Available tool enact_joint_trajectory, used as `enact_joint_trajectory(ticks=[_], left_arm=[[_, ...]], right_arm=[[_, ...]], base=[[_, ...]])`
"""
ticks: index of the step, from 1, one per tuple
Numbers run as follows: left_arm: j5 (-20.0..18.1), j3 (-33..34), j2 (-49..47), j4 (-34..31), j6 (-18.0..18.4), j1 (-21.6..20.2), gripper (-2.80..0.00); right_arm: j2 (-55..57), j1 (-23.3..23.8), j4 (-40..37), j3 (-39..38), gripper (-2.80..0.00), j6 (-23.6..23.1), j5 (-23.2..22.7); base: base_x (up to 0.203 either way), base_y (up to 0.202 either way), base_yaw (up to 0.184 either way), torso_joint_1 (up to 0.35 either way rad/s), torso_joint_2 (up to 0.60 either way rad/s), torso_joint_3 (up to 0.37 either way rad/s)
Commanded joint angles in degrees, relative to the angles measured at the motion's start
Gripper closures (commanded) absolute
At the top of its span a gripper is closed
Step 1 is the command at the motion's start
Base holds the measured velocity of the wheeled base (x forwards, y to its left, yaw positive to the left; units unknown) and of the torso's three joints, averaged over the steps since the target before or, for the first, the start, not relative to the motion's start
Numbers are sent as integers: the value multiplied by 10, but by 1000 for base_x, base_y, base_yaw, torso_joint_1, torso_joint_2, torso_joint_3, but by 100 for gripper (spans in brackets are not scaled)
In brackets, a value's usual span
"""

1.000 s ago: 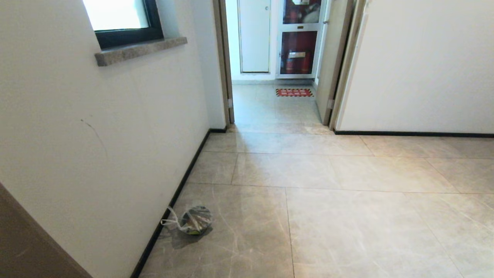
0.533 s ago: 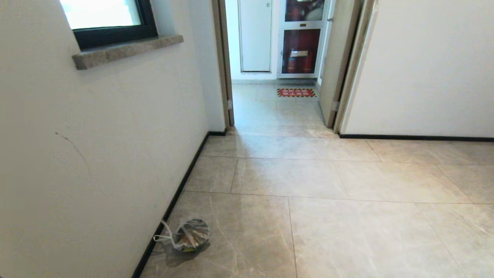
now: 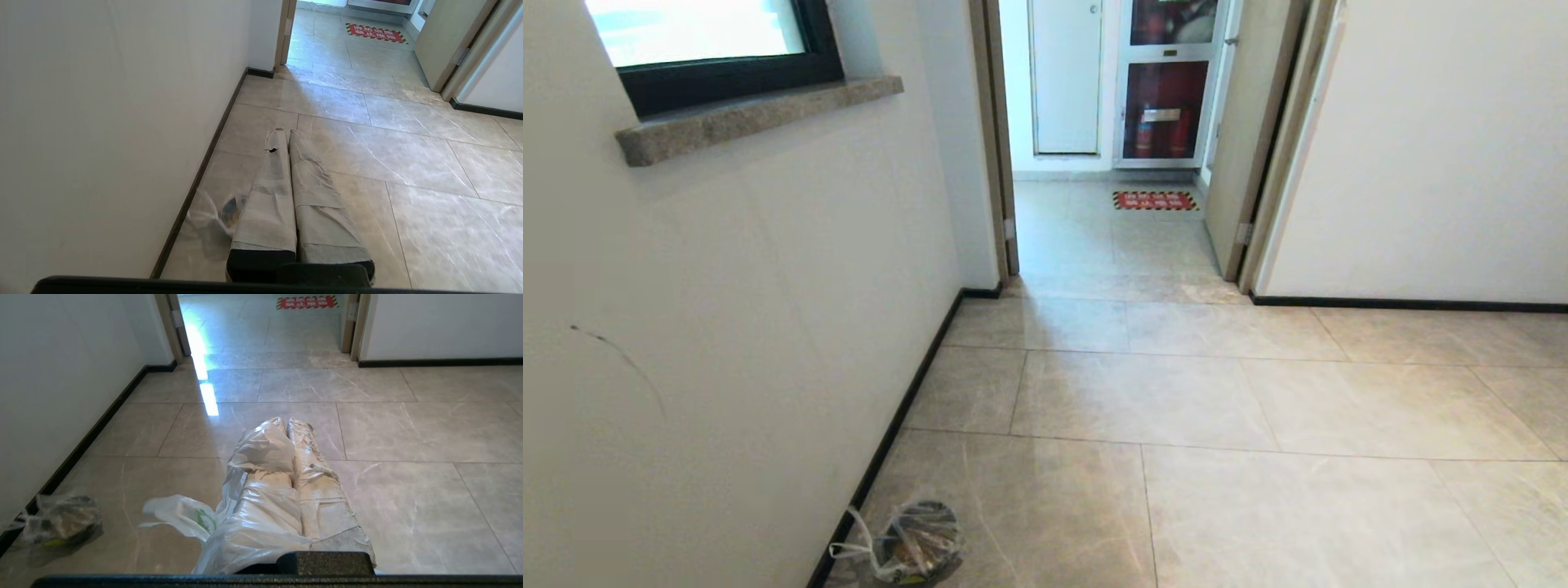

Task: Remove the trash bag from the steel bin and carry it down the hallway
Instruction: Put the trash bag at the door

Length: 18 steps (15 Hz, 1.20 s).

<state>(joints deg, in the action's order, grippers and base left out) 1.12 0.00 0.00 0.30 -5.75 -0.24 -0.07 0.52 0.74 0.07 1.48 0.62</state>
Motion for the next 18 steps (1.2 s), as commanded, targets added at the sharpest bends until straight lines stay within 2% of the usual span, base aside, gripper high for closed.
enact_joint_trajectory(ticks=[1,18], left_arm=[[0,0,0,0,0,-1,0],[0,1,0,0,0,0,0]], right_arm=[[-1,0,0,0,0,0,0],[-1,0,0,0,0,0,0]], base=[[193,0,0,2,1,-1],[191,0,1,2,1,2]])
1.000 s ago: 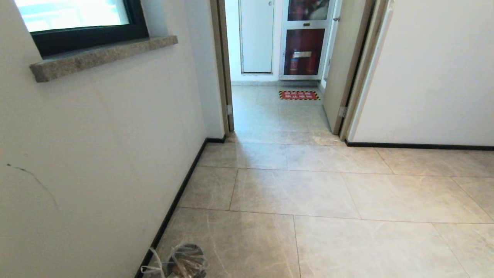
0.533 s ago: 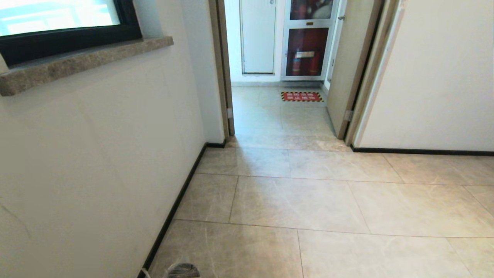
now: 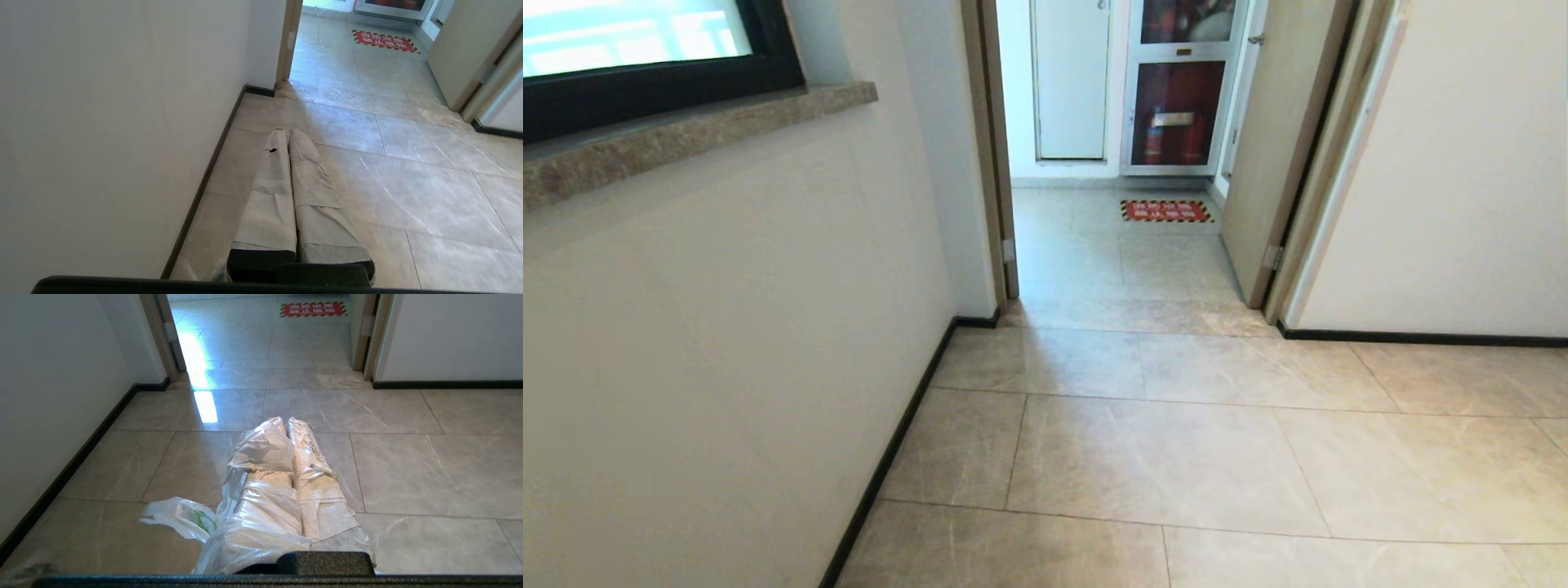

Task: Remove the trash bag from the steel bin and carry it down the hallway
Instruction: Put the trash bag at the door

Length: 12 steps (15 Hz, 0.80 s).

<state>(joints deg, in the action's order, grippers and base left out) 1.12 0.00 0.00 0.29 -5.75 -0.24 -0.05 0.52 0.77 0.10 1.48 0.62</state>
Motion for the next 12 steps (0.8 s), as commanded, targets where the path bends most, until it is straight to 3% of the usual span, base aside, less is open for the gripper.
enact_joint_trajectory(ticks=[1,10,12], left_arm=[[0,0,0,1,-1,0,0],[0,0,0,-1,5,0,0],[0,0,0,-1,2,0,0]], right_arm=[[-1,0,0,0,0,0,0],[-1,0,0,0,0,0,0],[-1,0,0,0,0,0,0]], base=[[193,0,2,2,2,-1],[192,0,0,3,1,2],[0,0,0,0,0,0]])
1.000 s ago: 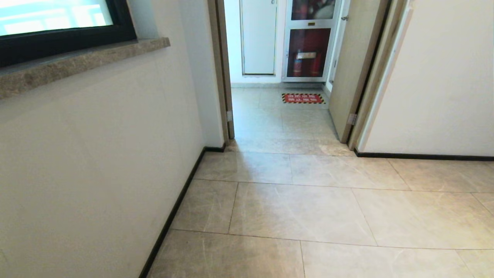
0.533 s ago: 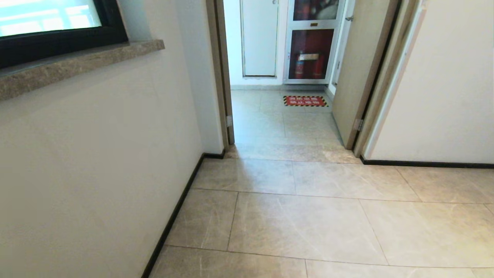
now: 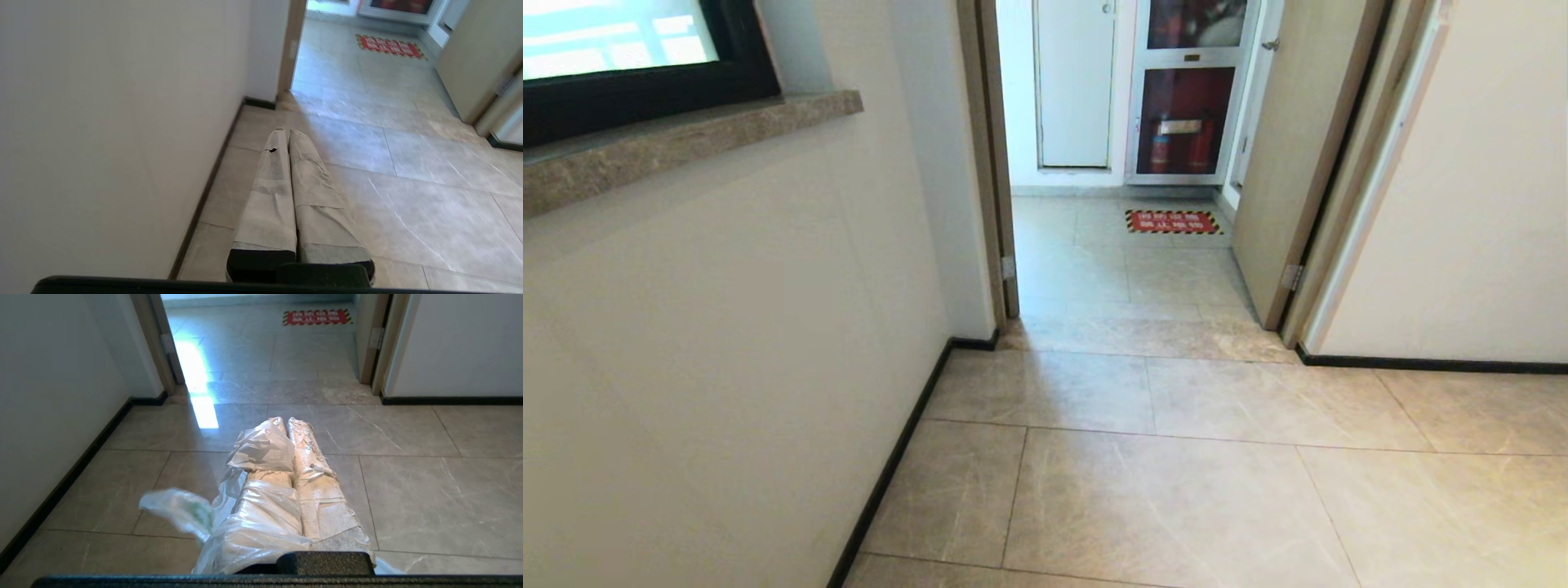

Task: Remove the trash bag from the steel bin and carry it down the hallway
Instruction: Put the trash bag at the door

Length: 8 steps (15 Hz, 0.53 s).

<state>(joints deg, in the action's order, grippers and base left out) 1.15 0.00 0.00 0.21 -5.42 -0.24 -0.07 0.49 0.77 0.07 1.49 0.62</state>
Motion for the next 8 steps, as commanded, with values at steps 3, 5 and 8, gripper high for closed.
enact_joint_trajectory(ticks=[3,5,8], left_arm=[[0,0,0,0,-1,0,0],[0,0,0,0,-1,-1,0],[0,0,0,0,-2,-1,0]], right_arm=[[-1,0,0,0,0,0,0],[-1,0,0,0,0,0,0],[-1,0,0,-1,0,0,0]], base=[[0,0,0,0,0,0],[0,0,0,0,0,0],[0,0,0,0,0,0]])
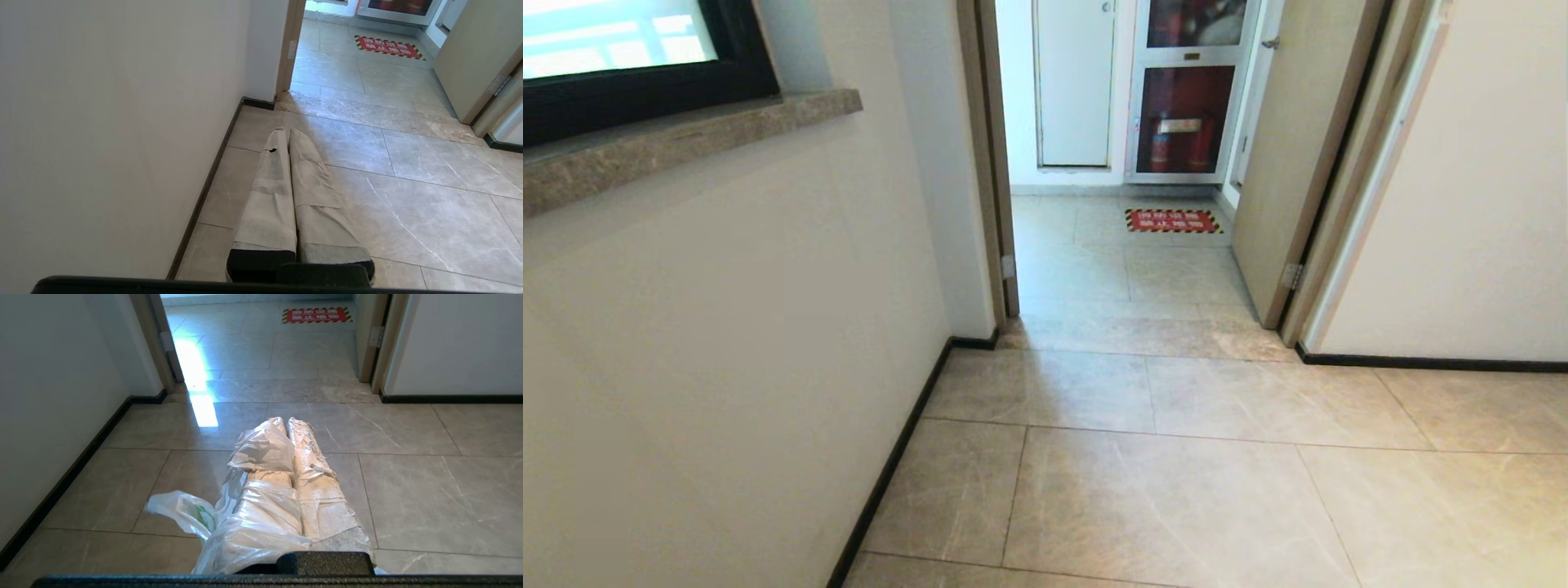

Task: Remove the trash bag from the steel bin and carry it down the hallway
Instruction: Put the trash bag at the door

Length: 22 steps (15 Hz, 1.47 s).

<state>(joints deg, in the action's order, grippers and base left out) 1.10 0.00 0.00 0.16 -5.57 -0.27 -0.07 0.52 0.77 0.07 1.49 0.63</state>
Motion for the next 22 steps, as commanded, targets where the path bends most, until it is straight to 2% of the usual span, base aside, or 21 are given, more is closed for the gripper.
enact_joint_trajectory(ticks=[1,12,22], left_arm=[[0,1,0,0,-1,0,0],[0,0,0,0,-1,0,0],[0,1,0,1,-1,0,0]], right_arm=[[0,0,0,0,0,0,0],[-1,0,-2,0,0,-1,0],[-1,0,-3,0,0,-1,0]], base=[[0,0,0,0,0,0],[-1,-1,-6,0,0,1],[0,10,-164,2,0,2]])
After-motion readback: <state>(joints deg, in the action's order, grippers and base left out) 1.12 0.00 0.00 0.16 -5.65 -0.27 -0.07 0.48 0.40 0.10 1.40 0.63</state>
